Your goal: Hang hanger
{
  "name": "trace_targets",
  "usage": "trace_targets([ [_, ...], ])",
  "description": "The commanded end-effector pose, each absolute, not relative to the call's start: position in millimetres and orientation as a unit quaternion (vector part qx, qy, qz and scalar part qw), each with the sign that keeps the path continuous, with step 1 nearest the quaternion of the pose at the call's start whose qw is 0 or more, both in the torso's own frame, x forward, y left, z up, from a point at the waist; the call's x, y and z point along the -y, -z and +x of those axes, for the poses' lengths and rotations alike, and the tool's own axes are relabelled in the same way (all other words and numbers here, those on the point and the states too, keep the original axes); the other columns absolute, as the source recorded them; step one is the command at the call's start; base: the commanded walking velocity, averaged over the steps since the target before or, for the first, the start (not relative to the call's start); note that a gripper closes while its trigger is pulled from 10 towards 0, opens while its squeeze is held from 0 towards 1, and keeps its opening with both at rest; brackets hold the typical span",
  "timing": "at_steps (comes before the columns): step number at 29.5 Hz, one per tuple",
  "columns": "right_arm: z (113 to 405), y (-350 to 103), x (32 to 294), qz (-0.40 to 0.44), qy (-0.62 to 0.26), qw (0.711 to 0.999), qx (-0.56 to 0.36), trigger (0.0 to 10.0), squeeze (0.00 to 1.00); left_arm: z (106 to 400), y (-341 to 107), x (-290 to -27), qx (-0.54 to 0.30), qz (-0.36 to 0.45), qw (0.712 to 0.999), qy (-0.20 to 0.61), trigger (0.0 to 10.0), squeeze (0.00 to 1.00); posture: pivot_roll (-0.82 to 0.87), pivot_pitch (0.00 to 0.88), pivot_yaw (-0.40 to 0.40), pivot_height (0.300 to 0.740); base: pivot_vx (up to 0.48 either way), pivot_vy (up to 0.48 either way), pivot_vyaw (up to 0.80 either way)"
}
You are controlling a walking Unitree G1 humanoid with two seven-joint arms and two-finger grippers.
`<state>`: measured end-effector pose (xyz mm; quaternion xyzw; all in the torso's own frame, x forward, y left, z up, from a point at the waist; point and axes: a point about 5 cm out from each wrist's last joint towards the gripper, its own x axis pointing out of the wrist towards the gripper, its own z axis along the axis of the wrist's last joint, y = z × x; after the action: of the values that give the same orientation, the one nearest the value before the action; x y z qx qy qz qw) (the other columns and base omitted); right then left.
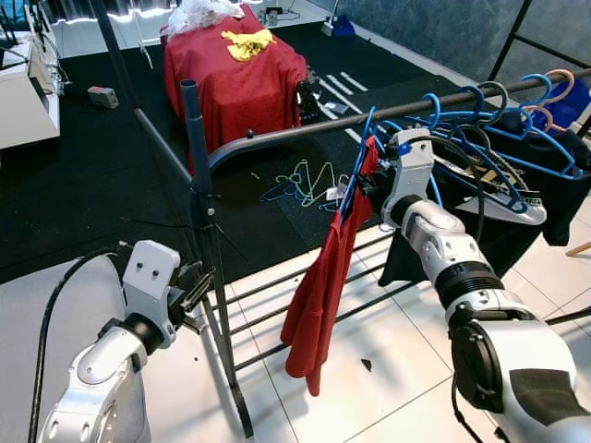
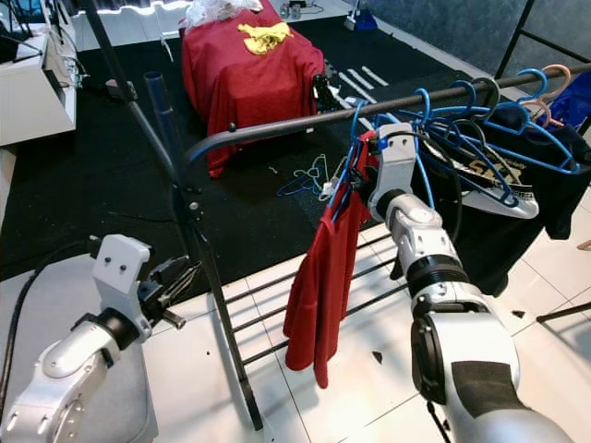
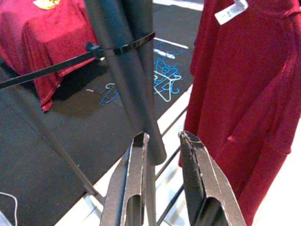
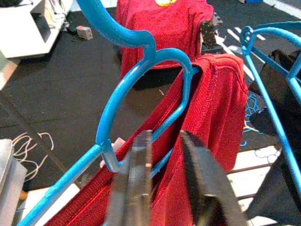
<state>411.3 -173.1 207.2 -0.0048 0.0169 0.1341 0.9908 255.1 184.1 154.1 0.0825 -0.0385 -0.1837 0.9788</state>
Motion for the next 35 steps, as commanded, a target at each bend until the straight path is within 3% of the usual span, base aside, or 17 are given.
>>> trace_targets([
  [1, 411.9, -209.0, 172.9, 0.005, -0.136, 0.991, -0.012, 3.6, 0.00, 252.8, -154.1, -188.7, 0.031, 0.086, 0.979, 0.183, 10.0, 0.00, 0.04, 0.159, 0.003, 0.740, 0.000, 0.000, 0.00],
  [2, 411.9, -209.0, 172.9, 0.005, -0.136, 0.991, -0.012, 3.6, 0.00, 252.8, -154.1, -188.7, 0.031, 0.086, 0.979, 0.183, 10.0, 0.00, 0.04, 0.159, 0.003, 0.740, 0.000, 0.000, 0.00],
  [3, 411.8, -208.9, 172.3, 0.005, -0.138, 0.990, -0.011, 4.5, 0.00, 252.6, -154.4, -188.7, 0.030, 0.086, 0.979, 0.183, 10.0, 0.00, 0.04, 0.159, 0.003, 0.740, 0.000, 0.000, 0.00],
  [5, 411.6, -208.5, 169.5, 0.000, -0.144, 0.990, -0.009, 4.5, 0.00, 252.1, -155.0, -188.2, 0.030, 0.084, 0.979, 0.183, 10.0, 0.00, 0.04, 0.161, 0.002, 0.740, 0.000, 0.000, 0.00],
  [6, 410.7, -207.7, 164.8, -0.004, -0.151, 0.989, -0.005, 10.0, 0.00, 250.8, -155.1, -187.2, 0.029, 0.082, 0.979, 0.184, 10.0, 0.00, 0.04, 0.162, 0.001, 0.740, 0.000, 0.000, 0.00],
  [19, 394.7, -200.4, 146.8, -0.003, -0.148, 0.988, 0.051, 10.0, 0.00, 245.8, -154.2, -182.7, 0.026, 0.071, 0.978, 0.194, 10.0, 0.00, 0.04, 0.166, 0.006, 0.740, 0.000, 0.000, 0.00],
  [20, 385.8, -197.6, 144.4, -0.022, -0.131, 0.989, 0.063, 10.0, 1.00, 244.9, -154.0, -180.7, 0.026, 0.066, 0.977, 0.199, 10.0, 0.00, 0.04, 0.163, 0.009, 0.740, 0.000, 0.000, 0.00],
  [35, 376.9, -217.5, 143.9, -0.037, -0.094, 0.989, 0.105, 10.0, 1.00, 243.3, -153.0, -176.2, 0.025, 0.059, 0.976, 0.210, 10.0, 0.00, 0.04, 0.163, 0.009, 0.740, 0.000, 0.000, 0.00],
])
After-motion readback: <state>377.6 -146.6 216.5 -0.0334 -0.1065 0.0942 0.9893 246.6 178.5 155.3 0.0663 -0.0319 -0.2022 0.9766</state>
